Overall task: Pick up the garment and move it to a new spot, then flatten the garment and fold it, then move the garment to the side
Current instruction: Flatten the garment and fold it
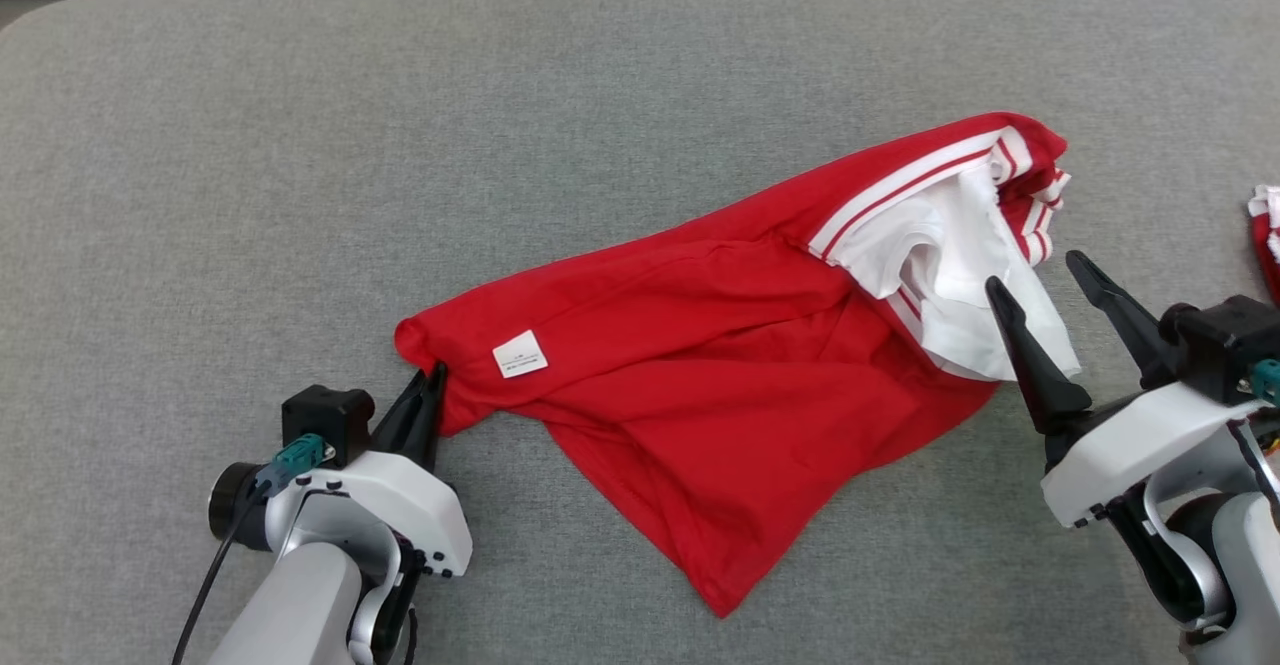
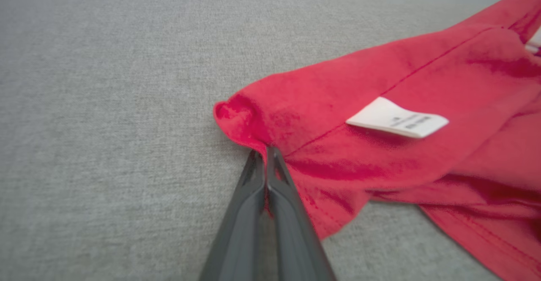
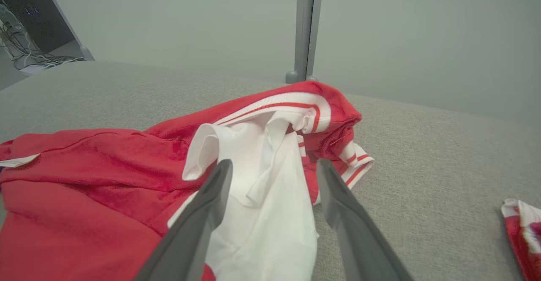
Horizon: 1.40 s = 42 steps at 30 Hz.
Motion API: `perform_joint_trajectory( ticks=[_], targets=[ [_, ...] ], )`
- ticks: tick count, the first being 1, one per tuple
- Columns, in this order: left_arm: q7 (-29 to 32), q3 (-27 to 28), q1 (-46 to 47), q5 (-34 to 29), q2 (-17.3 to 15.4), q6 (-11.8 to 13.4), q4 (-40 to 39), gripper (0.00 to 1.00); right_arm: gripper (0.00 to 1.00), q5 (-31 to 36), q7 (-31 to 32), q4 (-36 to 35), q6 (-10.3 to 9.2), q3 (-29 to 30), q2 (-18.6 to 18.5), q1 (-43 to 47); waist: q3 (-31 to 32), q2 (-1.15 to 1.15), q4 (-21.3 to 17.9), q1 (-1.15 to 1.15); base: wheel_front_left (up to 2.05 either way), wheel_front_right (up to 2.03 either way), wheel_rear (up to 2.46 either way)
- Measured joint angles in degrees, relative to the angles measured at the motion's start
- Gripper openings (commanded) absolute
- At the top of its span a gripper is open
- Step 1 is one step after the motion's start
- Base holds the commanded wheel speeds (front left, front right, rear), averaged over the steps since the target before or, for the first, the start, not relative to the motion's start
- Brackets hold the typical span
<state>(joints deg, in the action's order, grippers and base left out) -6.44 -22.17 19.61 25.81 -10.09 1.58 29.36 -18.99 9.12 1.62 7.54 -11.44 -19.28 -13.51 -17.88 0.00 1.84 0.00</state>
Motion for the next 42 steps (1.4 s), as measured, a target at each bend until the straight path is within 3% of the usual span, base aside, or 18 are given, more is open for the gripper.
perform_joint_trajectory(
  ticks=[6,7,9,10,17,23,31,36,42],
  targets=[
    [-1.2,-0.8,1.3,-0.1,0.9,-0.3,0.4,0.0,1.0,-1.4,2.5,2.9,0.0,-2.7,-1.5,-3.2,-1.7,0.0,2.3,0.0,0.0,0.0,0.0],
    [-1.4,-0.8,1.5,-0.1,1.1,-0.4,0.6,0.0,0.64,-1.7,3.0,3.2,0.0,-3.0,-1.7,-3.5,-1.9,0.0,2.4,0.0,0.0,0.0,0.0],
    [-1.8,-0.8,1.8,-0.1,1.1,-0.4,0.9,0.0,0.25,-2.3,3.5,3.6,0.0,-3.8,-1.9,-4.1,-2.0,0.0,2.4,0.0,0.0,0.0,0.0],
    [-1.8,-0.8,1.8,-0.1,1.1,-0.4,0.9,0.0,0.0,-2.3,3.5,3.6,0.0,-3.8,-1.9,-4.1,-2.0,0.0,2.4,0.0,0.0,0.0,0.0],
    [-3.7,-0.7,2.0,-0.1,0.9,0.0,1.0,0.0,0.0,-2.9,2.4,3.8,0.01,-3.8,-2.7,-5.3,-2.0,0.0,2.4,0.0,0.0,0.0,0.0],
    [-7.0,1.5,2.0,-0.6,-0.9,1.3,-2.4,0.0,0.0,-2.7,-3.4,1.5,0.01,0.7,-1.6,-4.6,-0.3,0.0,2.0,0.0,0.0,0.0,0.0],
    [-8.2,4.5,2.0,-3.9,-6.1,4.1,-17.2,0.0,0.0,-1.4,-8.9,-5.1,0.0,9.0,-0.4,-3.8,4.6,0.0,0.8,0.0,0.0,0.0,0.0],
    [-3.4,6.0,1.9,-5.2,-9.8,6.6,-30.4,0.0,0.0,-0.8,-9.6,-11.0,0.01,15.4,0.2,-5.4,9.1,0.0,-0.1,0.0,0.0,0.0,0.0],
    [1.8,7.7,4.9,-5.6,-13.8,6.5,-39.2,0.0,0.0,-0.5,-8.5,-14.8,0.01,19.4,-1.5,-10.2,12.4,0.0,-0.6,0.0,0.0,0.0,0.0]
  ],
)
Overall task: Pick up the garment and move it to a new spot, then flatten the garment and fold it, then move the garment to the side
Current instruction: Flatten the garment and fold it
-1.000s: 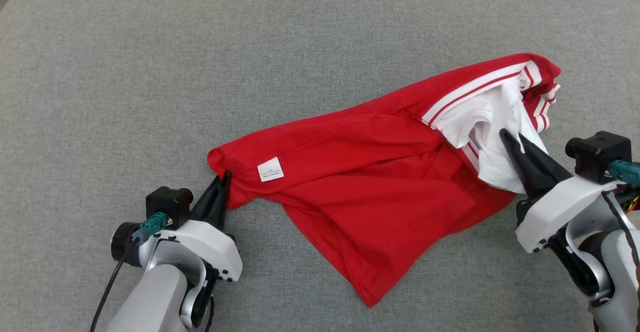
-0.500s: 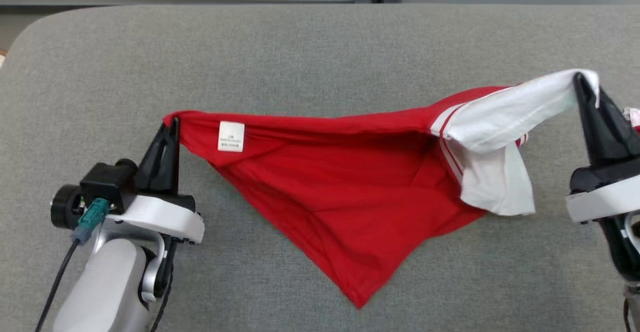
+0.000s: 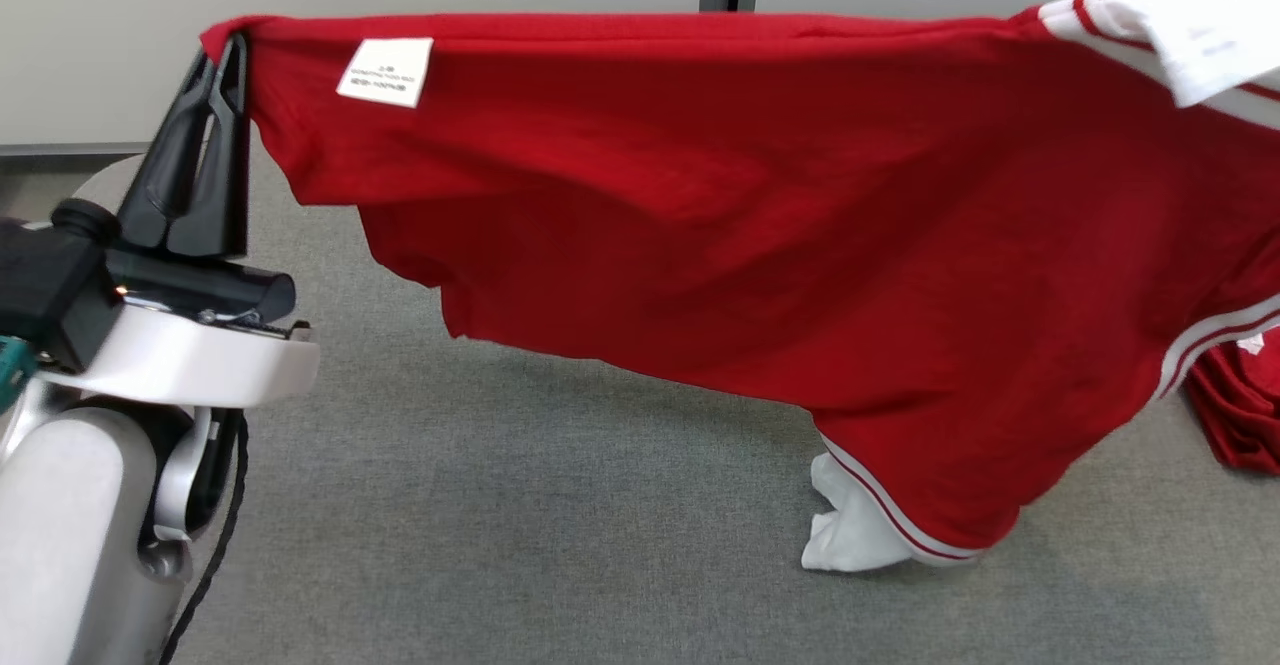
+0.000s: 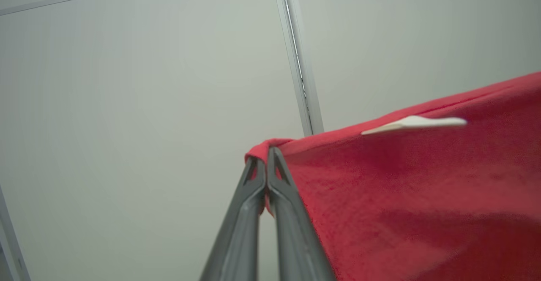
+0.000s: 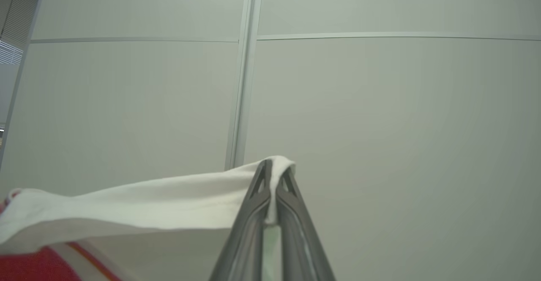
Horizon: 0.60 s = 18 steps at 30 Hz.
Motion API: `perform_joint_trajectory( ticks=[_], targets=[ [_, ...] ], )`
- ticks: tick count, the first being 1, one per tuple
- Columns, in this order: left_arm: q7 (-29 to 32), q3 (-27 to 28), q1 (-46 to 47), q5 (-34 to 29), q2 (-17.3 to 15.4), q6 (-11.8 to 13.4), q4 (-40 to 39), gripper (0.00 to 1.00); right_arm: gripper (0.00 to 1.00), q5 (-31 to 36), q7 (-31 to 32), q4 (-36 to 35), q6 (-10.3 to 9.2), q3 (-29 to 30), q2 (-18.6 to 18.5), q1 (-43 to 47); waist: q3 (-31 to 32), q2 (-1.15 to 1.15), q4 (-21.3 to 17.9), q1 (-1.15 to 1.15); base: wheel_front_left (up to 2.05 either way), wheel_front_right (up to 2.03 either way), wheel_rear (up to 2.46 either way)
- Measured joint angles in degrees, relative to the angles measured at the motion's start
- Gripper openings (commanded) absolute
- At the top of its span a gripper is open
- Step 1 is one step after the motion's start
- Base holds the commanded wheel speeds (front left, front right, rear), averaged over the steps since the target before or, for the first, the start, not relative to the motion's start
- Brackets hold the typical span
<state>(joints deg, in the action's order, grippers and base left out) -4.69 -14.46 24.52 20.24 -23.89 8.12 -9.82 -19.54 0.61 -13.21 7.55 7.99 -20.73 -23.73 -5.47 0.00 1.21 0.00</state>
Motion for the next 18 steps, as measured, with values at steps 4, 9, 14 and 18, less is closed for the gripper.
perform_joint_trajectory(
  ticks=[4,9,14,18],
  targets=[
    [2.7,0.7,1.1,0.7,-1.3,-0.1,-2.9,0.0,0.0,-0.1,1.5,-0.6,0.0,0.2,-0.3,-1.5,1.0,0.0,-0.4,0.0,0.0,0.0,0.0],
    [4.5,0.3,3.4,2.4,-1.4,-1.6,-2.4,0.0,0.0,-0.8,1.9,0.4,0.0,-0.7,-0.1,-3.8,0.2,0.0,-0.7,0.0,0.0,0.0,0.0],
    [4.8,-1.1,10.2,4.8,0.1,-4.8,3.7,0.0,0.0,-2.6,1.4,5.1,-0.01,-0.9,0.7,-8.8,-1.8,0.0,-0.8,0.0,0.0,0.0,0.0],
    [4.3,-1.1,19.9,7.2,2.2,-7.6,12.6,0.0,0.0,-3.7,0.2,10.3,-0.01,-3.0,1.2,-17.5,-4.4,0.0,-0.8,0.0,0.0,0.0,0.0]
  ],
)
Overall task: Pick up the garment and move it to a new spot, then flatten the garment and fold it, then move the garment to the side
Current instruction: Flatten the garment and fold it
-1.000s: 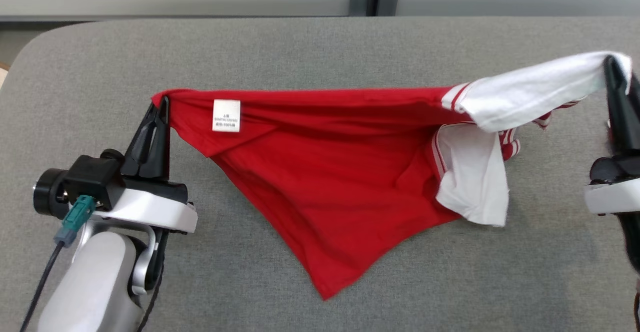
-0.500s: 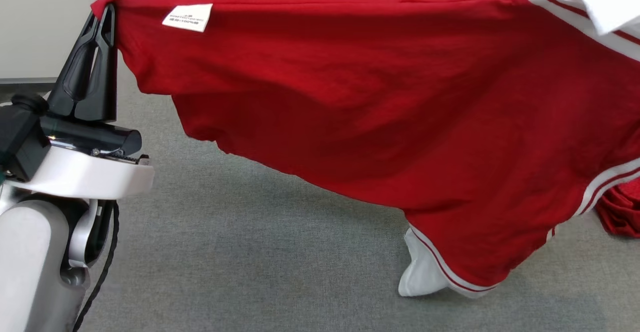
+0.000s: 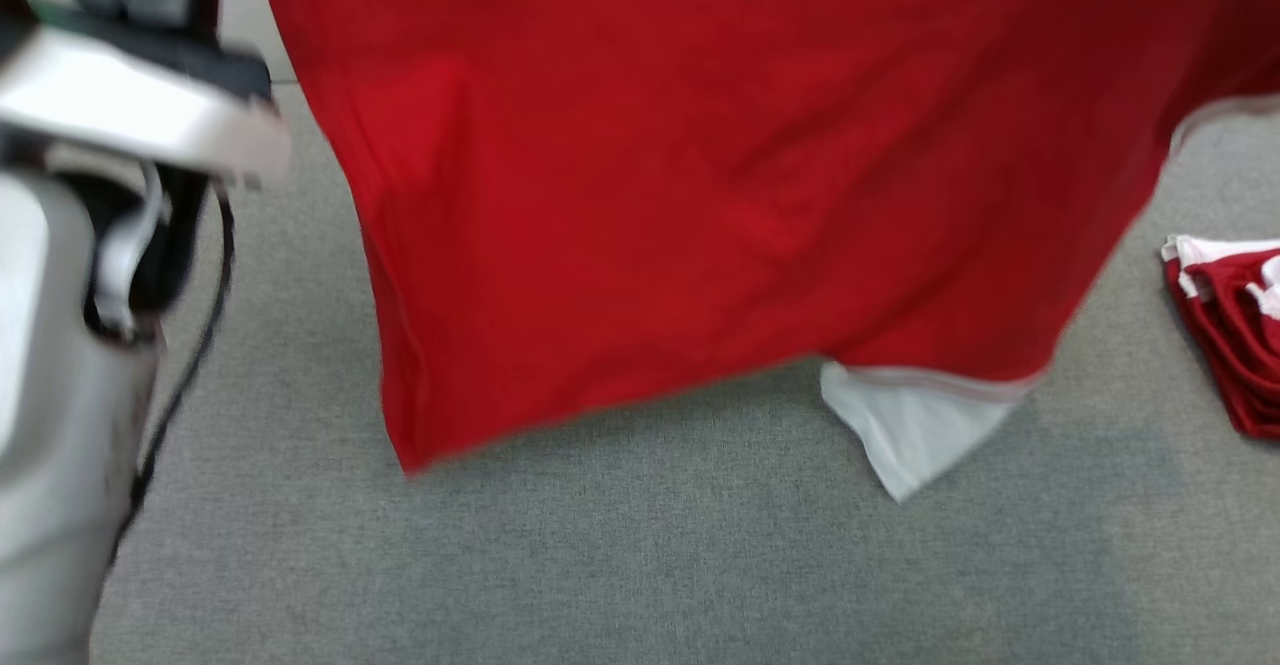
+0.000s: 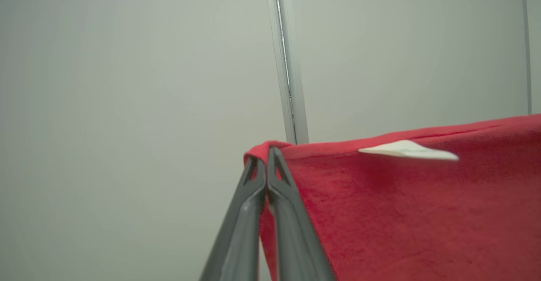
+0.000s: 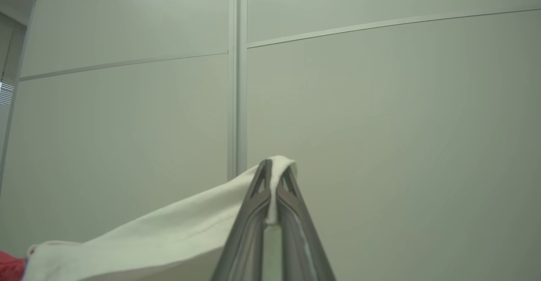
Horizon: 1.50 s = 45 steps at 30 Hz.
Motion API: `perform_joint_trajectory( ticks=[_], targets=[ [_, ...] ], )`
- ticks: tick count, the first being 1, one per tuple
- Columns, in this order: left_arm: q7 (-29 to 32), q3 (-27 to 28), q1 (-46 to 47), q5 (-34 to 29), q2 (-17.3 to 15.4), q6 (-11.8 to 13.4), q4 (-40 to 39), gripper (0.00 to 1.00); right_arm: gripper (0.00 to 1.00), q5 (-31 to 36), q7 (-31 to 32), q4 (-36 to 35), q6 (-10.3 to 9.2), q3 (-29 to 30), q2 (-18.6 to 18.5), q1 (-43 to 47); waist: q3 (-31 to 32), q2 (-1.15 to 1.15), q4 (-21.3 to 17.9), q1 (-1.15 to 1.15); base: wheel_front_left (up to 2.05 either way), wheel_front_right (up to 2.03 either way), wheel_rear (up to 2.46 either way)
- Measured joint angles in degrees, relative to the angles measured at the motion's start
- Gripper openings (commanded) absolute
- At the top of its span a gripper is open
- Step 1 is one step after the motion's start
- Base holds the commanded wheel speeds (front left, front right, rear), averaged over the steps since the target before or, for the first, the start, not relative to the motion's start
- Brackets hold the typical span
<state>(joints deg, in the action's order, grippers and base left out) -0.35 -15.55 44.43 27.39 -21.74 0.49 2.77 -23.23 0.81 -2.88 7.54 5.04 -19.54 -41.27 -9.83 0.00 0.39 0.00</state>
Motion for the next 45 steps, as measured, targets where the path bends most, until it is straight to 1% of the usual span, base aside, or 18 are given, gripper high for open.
perform_joint_trajectory(
  ticks=[4,6,9,13,16,19,22,25,27,29,33,39,40,43,45],
  targets=[
    [-2.6,0.0,12.0,0.3,2.4,-2.2,10.2,0.0,0.0,-0.4,-2.2,8.0,0.0,-3.2,0.0,-12.2,-2.8,0.0,-0.2,0.0,0.0,0.0,0.0],
    [-4.5,0.0,17.2,0.2,3.6,-2.7,16.1,0.0,0.0,-0.7,-3.8,13.4,0.0,-5.4,0.4,-18.5,-4.0,0.0,-0.3,0.0,0.0,0.0,0.0],
    [-7.6,0.2,22.1,-0.4,4.4,-3.2,24.3,0.0,0.0,-1.6,-7.0,21.8,-0.01,-10.0,2.4,-26.0,-4.8,0.0,-1.1,0.0,0.0,0.0,0.0],
    [-11.8,0.3,28.0,-0.7,6.1,-4.1,33.5,0.0,0.0,-2.0,-11.9,32.5,-0.04,-15.0,4.0,-33.9,-5.9,0.0,-1.8,0.0,0.0,0.0,0.0],
    [-12.7,-0.1,28.6,-0.4,7.8,-4.9,41.9,0.0,0.0,-3.2,-13.2,41.6,-0.04,-18.5,6.0,-36.4,-7.0,0.0,-2.1,0.0,0.0,0.0,0.0],
    [-13.3,-0.3,28.3,0.3,8.8,-5.5,49.5,0.0,0.0,-4.0,-13.8,49.5,-0.04,-22.4,8.8,-37.2,-8.2,0.0,-2.5,0.0,0.0,0.0,0.0],
    [-13.8,-0.3,26.6,1.2,10.4,-6.0,55.6,0.0,0.0,-5.7,-14.4,55.2,-0.02,-24.9,10.6,-37.0,-9.9,0.0,-2.8,0.0,0.0,0.0,0.0],
    [-14.3,-0.6,24.9,1.5,12.0,-6.5,59.8,0.0,0.0,-7.3,-15.0,58.9,-0.04,-26.8,10.9,-35.5,-11.9,0.0,-2.8,0.0,0.0,0.0,0.0],
    [-14.4,-0.7,24.4,1.7,12.6,-6.9,61.2,0.0,0.0,-8.8,-15.1,60.0,-0.04,-27.9,10.9,-34.3,-13.4,0.0,-2.6,0.0,0.0,0.0,0.0],
    [-14.6,0.5,24.2,3.0,12.9,-7.1,62.6,0.0,0.0,-9.6,-15.5,59.9,-0.04,-29.1,10.4,-33.6,-15.0,0.0,-2.4,0.0,0.0,0.0,0.0],
    [-14.6,1.8,21.6,3.5,12.5,-7.3,62.9,0.0,0.0,-11.9,-15.6,58.3,-0.04,-30.3,9.2,-29.0,-16.5,0.0,-2.0,0.0,0.0,0.0,0.0],
    [-14.6,3.8,17.0,3.6,11.7,-7.6,60.0,0.0,0.0,-12.8,-15.7,51.8,-0.04,-29.1,7.9,-22.3,-15.3,0.0,-2.5,0.0,0.0,0.0,0.0],
    [-14.6,3.8,17.0,3.6,11.7,-7.6,60.0,0.0,0.0,-12.8,-15.7,51.8,-0.04,-29.1,7.9,-22.3,-15.3,0.0,-2.5,0.0,0.0,0.0,0.0],
    [-14.7,5.3,12.2,3.4,11.7,-7.7,56.8,0.0,0.0,-13.0,-15.8,46.6,-0.04,-28.1,7.5,-16.3,-13.7,0.0,-2.5,0.0,0.0,0.0,0.0],
    [-14.6,6.6,7.8,3.1,12.0,-7.8,53.8,0.0,0.0,-13.1,-15.8,42.4,-0.04,-27.0,7.1,-10.6,-12.3,0.0,-2.5,0.0,0.0,0.0,0.0]
  ],
)
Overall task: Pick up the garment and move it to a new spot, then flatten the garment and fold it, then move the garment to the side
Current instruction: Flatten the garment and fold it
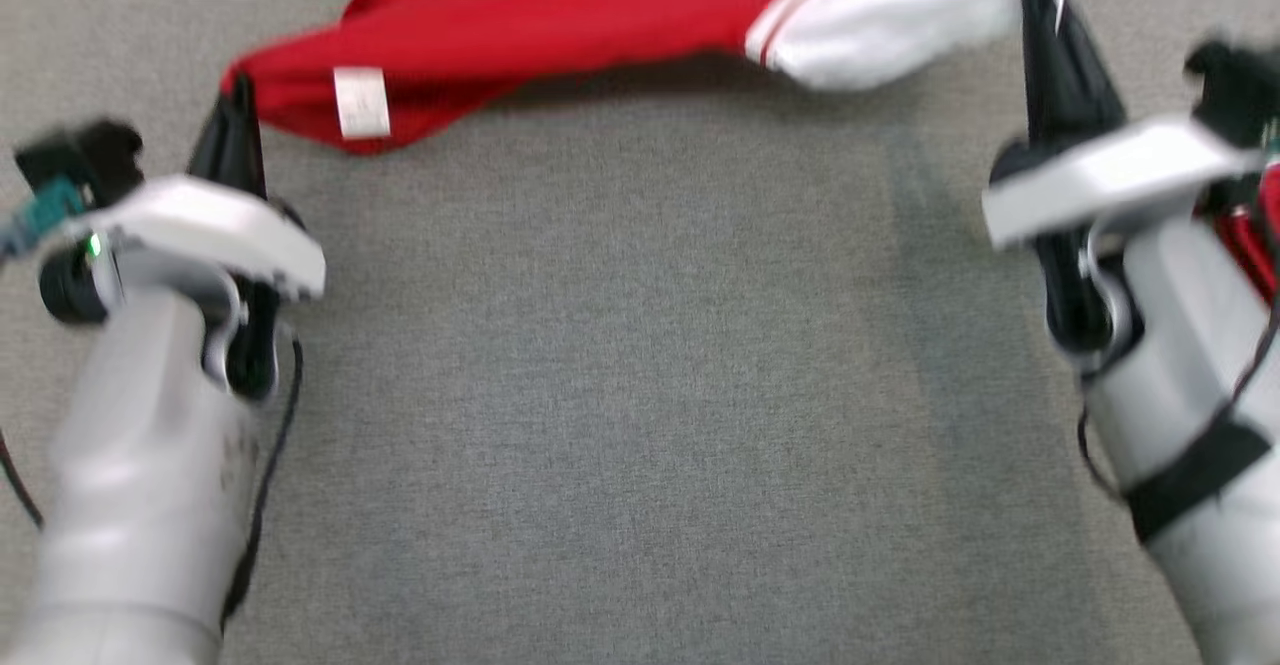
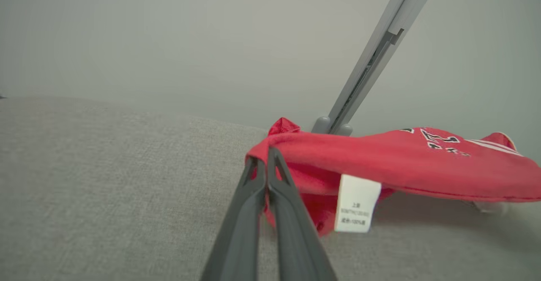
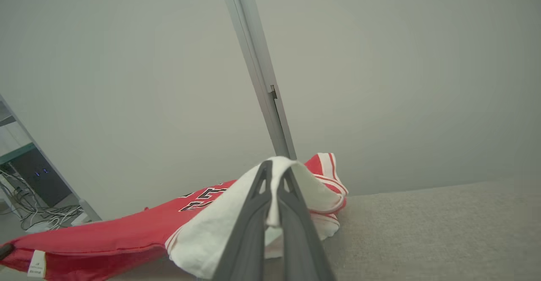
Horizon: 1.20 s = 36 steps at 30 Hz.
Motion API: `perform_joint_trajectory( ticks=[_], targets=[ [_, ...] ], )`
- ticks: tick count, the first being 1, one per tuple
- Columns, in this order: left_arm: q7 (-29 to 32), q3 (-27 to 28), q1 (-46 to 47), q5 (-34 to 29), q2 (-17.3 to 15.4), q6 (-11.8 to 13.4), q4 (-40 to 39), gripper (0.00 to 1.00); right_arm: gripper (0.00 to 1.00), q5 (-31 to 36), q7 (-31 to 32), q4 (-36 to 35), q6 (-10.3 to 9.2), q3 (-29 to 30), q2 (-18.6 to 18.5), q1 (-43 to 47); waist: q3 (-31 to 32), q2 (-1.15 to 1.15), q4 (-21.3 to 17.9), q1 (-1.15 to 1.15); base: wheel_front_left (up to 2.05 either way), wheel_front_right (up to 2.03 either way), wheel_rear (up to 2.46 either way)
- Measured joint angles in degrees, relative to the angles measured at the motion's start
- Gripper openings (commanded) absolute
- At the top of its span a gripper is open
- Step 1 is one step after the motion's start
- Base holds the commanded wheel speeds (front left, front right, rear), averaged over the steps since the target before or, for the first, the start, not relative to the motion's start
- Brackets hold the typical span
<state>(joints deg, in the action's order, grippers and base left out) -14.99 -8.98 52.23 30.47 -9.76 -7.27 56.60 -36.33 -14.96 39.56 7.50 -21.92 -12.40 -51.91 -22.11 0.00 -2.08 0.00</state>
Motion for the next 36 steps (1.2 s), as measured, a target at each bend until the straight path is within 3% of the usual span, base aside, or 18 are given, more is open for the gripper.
perform_joint_trajectory(
  ticks=[10,13,21,30,36],
  targets=[
    [0.0,5.6,-25.5,-2.6,0.3,-0.1,-17.4,0.0,0.0,1.7,0.0,-19.2,0.0,3.5,-1.8,31.4,7.8,0.0,-0.5,0.0,0.0,0.0,0.0],
    [0.0,6.1,-32.8,-3.9,0.8,0.9,-23.0,0.0,0.0,2.7,0.2,-23.5,0.0,5.6,-1.5,39.5,10.2,0.0,-0.7,0.0,0.0,0.0,0.0],
    [3.7,6.1,-52.0,-5.2,-0.7,4.9,-40.3,0.0,0.0,8.0,11.8,-42.5,0.0,12.9,2.3,60.5,17.6,0.0,-1.0,0.0,0.0,0.0,0.0],
    [15.1,6.5,-68.8,-6.3,-2.2,12.5,-62.3,0.0,0.0,10.7,23.1,-57.0,0.0,17.1,4.6,72.3,22.4,0.0,-3.0,0.0,0.0,0.0,0.0],
    [20.9,5.9,-71.1,-6.0,-2.8,14.0,-67.8,0.0,0.0,10.1,26.0,-57.9,0.0,19.1,6.2,73.1,23.0,0.0,-3.3,0.0,0.0,0.0,0.0]
  ],
)
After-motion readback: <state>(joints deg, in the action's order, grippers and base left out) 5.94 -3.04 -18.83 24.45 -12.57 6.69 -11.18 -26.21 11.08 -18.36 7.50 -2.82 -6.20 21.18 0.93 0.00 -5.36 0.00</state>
